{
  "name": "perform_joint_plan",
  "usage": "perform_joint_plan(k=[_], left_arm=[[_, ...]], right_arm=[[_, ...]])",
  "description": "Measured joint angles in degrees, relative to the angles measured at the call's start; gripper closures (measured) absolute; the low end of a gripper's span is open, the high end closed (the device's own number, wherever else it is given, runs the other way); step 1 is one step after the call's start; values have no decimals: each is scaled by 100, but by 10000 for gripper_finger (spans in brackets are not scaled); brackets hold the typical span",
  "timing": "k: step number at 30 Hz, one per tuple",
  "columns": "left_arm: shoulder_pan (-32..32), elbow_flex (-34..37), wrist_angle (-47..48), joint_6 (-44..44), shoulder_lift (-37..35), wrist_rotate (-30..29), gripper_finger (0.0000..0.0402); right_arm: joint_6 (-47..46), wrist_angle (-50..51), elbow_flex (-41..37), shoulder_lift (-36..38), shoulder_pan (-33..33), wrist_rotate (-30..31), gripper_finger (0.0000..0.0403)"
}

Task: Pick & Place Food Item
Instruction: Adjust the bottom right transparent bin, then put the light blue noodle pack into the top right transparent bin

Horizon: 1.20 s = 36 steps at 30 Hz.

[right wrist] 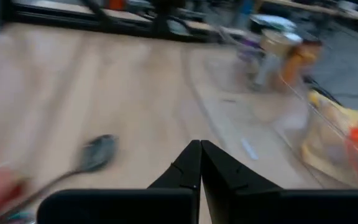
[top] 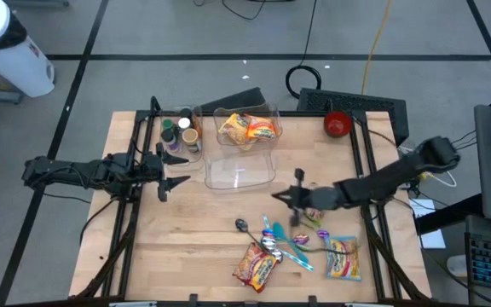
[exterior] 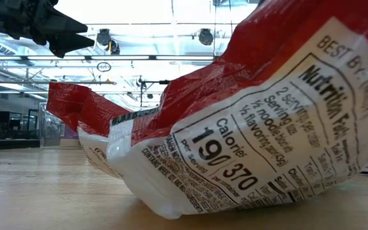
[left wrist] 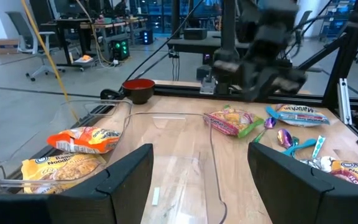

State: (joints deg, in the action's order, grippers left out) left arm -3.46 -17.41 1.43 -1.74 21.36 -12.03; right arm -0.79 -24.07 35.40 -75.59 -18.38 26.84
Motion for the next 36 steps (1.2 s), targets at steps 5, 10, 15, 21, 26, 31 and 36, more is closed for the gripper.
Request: perform_joint_plan(k=[5,10,15,21,26,31,36], left_arm=[[1,0,-9,0,-2,0,131],[2,0,-5,0,-1,0,130],[2,0,-4,0,-2,0,130],[2,0,0,0,0,0,130],[2,0,0,1,0,0,130],[1,0,0,0,-1,0,131],[0,0,0,0,-2,0,130]], right_arm=[[-977,1805,373,1155,-885,-1,352],[-2772,4107,1405,1342,-1634,-430,237],[-4153,5832,2146,706,-2033,-1229,191],[-5327,7362,2358,-3,-2047,-2317,213],[-5743,7536,2138,-270,-2050,-2702,221],[-5856,7284,1768,-385,-2047,-2711,219],[-5872,6847,1550,-385,-2036,-2731,219]])
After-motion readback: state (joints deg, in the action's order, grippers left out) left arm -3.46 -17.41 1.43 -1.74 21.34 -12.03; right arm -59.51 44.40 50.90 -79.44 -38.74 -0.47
